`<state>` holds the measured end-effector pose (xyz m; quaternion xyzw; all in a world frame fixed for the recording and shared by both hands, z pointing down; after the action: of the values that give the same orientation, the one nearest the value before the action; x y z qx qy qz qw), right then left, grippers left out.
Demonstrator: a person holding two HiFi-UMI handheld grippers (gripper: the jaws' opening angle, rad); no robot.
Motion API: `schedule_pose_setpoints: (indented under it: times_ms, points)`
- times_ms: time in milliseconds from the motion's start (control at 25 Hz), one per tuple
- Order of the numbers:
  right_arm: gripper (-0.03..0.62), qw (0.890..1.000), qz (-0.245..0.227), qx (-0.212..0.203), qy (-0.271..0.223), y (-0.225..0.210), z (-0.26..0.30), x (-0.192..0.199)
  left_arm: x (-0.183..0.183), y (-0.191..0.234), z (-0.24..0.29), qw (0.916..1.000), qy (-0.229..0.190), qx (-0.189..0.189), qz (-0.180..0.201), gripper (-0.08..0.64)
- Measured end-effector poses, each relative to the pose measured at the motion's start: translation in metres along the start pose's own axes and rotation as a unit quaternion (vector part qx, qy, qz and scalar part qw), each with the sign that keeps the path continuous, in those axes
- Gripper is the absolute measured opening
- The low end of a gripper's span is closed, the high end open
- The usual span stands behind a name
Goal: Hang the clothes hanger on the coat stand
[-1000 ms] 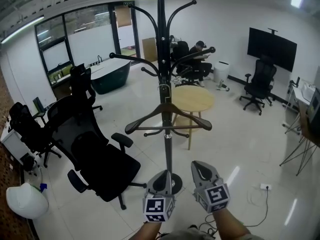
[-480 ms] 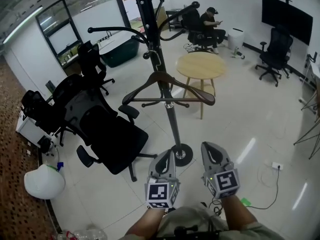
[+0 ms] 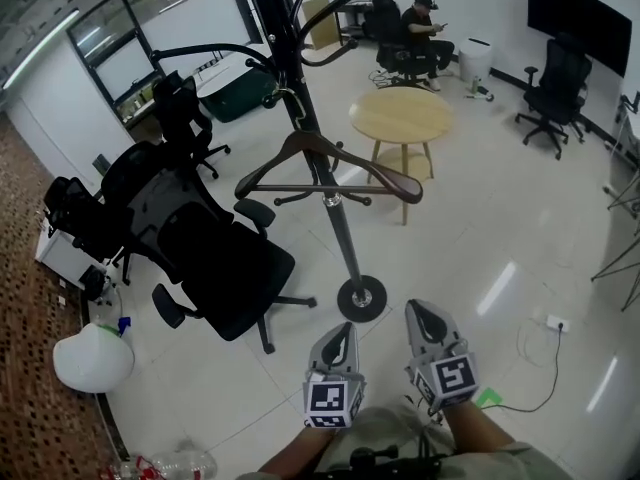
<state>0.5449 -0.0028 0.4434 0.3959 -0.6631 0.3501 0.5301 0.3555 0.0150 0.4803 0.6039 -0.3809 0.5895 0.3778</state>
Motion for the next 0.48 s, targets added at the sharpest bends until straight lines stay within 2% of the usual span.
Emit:
schedule_pose_setpoints:
  times_ms: [160, 320, 480]
  points:
    - [0.0, 0.999, 0.008, 0.017, 0.026, 0.013, -0.007, 0.004, 0.003, 0.01, -0.005, 0.9999, 0.011, 0.004, -0.007, 0.006]
    - [0.0, 0.999, 0.014, 0.034, 0.024, 0.021, -0.011, 0.012, 0.003, 0.021, -0.005, 0.9999, 0.005, 0.008, -0.005, 0.006]
    - [0.0, 0.999, -0.002, 0.033, 0.021, 0.029, -0.015, 0.01, 0.001, 0.022, -0.01, 0.9998, -0.006, 0.018, 0.001, 0.006]
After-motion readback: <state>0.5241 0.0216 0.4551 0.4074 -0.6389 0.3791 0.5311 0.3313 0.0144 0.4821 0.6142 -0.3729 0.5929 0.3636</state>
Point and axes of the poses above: the fingertips, and each gripper's own axes: z forward along the fingers, y to its left, x out of its underside, the point moved 9 cm from there along -z, backward along the fingers, and after that the axes turned 11 degrees about -y, right-handed, at the moved point
